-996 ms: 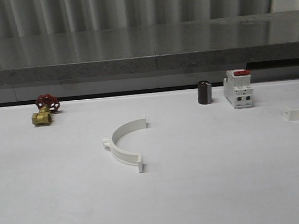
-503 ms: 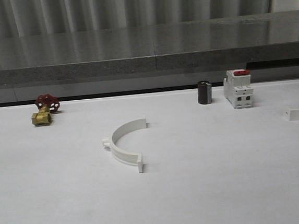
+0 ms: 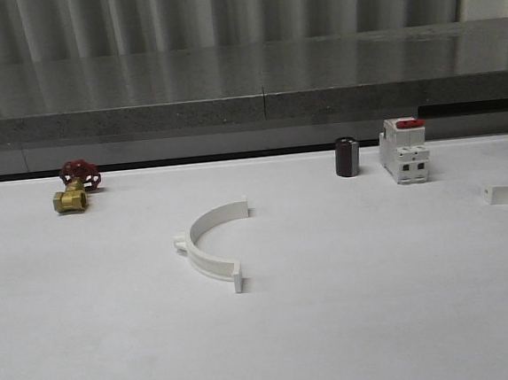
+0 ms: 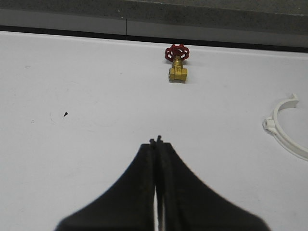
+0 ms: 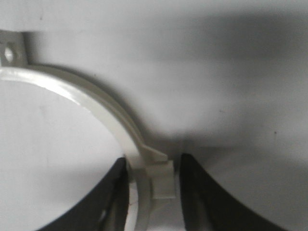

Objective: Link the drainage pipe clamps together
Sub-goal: 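Grasp the second half-ring's edge with the right gripper and lift, then carry the half-ring to the placed half and lower it opposite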

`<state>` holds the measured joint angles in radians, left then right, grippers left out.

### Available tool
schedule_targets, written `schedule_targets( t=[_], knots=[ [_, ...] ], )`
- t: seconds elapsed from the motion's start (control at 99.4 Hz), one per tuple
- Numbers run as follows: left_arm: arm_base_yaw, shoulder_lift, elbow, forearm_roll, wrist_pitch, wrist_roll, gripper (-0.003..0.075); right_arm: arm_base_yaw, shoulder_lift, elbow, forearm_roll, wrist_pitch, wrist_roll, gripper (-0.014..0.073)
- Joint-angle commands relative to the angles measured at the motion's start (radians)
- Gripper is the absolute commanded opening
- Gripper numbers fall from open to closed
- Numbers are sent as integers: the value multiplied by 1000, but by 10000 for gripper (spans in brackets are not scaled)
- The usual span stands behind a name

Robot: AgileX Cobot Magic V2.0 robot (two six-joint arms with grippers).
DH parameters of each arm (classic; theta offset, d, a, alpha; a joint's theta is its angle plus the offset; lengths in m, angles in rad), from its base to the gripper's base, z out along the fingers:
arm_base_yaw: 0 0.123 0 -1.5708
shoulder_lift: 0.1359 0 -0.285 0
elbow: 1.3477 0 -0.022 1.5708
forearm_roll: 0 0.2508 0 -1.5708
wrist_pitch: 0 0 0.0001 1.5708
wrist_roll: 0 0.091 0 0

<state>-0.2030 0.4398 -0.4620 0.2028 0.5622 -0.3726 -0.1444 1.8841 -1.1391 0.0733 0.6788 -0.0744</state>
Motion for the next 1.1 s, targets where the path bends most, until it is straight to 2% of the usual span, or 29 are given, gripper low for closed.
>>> schedule_targets(
  t=[0.0, 0.141, 0.523, 0.664, 0.875, 1.087],
  knots=[
    [2, 3, -28, 8, -64, 1, -20, -7, -46, -29, 0, 4, 0, 131],
    [2, 3, -28, 8, -64, 1, -20, -7, -46, -29, 0, 20, 0, 57],
    [2, 3, -28, 8, -64, 1, -20, -6, -46, -35, 2, 21, 0, 53],
    [2, 3, -28, 8, -64, 1, -20, 24, -58, -69, 70, 68, 3, 53],
    [2, 3, -28, 8, -64, 1, -20, 177, -93, -127, 77, 76, 131, 53],
    [2, 3, -28, 8, -64, 1, -20, 378, -92, -169, -20, 57, 382, 53]
  ],
)
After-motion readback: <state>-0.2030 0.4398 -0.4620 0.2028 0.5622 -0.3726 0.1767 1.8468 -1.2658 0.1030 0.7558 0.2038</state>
